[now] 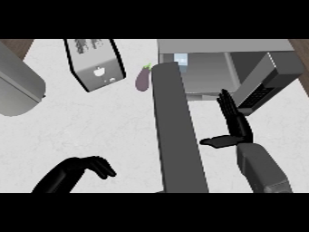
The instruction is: Pick up the milk, place it into the microwave and close the microwave
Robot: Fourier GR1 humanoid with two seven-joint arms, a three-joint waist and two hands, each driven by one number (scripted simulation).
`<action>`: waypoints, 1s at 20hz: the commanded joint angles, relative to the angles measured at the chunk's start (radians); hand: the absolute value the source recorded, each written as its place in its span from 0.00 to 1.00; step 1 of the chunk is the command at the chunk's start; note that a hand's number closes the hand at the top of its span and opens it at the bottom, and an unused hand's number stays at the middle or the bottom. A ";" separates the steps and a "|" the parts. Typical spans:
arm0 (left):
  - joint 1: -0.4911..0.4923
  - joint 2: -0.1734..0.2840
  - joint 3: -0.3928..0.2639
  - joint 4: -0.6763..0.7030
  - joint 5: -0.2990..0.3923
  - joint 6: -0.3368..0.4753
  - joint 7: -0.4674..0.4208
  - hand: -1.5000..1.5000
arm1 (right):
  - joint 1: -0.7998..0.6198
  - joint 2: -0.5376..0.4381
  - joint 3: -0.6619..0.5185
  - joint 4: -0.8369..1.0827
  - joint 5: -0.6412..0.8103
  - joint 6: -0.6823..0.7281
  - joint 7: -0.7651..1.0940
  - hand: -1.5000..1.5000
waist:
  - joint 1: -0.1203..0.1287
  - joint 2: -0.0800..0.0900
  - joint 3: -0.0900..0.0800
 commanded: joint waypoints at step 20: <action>-0.354 -0.006 -0.365 0.488 -0.223 0.419 -0.186 1.00 | 0.735 -0.182 0.053 -0.756 -0.247 0.351 0.041 0.00 | -0.018 0.010 -0.001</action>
